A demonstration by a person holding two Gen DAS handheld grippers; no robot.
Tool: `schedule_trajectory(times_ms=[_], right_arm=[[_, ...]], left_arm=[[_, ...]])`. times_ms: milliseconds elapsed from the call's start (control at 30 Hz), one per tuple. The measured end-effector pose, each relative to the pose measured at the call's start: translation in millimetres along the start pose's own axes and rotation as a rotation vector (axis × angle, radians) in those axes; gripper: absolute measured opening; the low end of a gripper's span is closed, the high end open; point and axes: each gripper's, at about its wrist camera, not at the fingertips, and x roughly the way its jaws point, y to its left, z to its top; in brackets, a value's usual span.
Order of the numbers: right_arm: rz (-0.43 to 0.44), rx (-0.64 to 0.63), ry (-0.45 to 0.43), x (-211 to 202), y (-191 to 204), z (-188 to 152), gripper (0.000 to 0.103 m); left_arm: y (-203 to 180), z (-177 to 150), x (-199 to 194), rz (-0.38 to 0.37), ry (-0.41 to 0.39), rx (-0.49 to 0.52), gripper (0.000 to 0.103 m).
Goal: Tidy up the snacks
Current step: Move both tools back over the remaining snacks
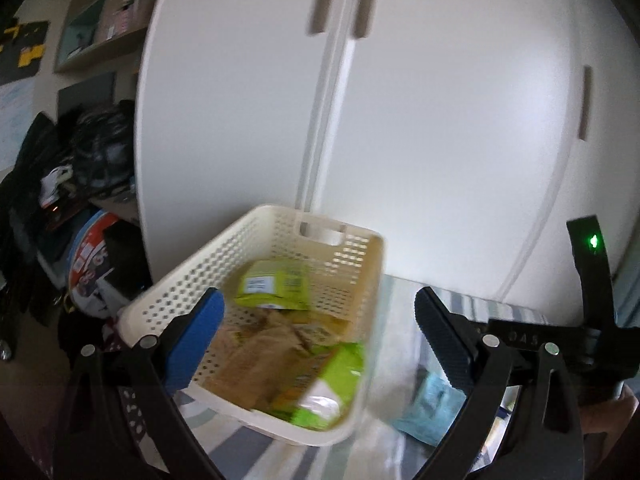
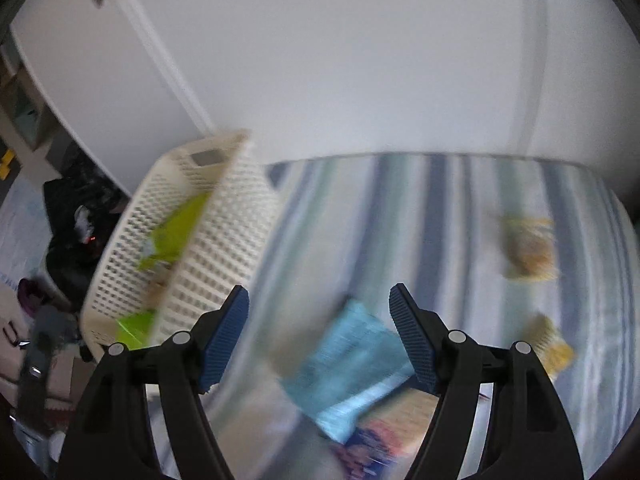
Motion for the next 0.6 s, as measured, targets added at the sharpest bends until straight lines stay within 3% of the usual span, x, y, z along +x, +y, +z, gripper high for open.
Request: schedule_trajectory(times_ms=[300,467,600], right_arm=[[-0.147,0.161,0.042,-17,-91,-40,0.073],[-0.212,0.242,0.068,-19,-127,-57,0.073],[-0.205,0.318,0.106,-10,-145,-65,0.073]], left_arm=[[-45,-15,-5,-0.128,0.016,0.139,0.100],[-59,-28,8,-0.286,0.123,0.131,0.100],[-67,-39,22,-0.341,0.210,0.138,0.100]])
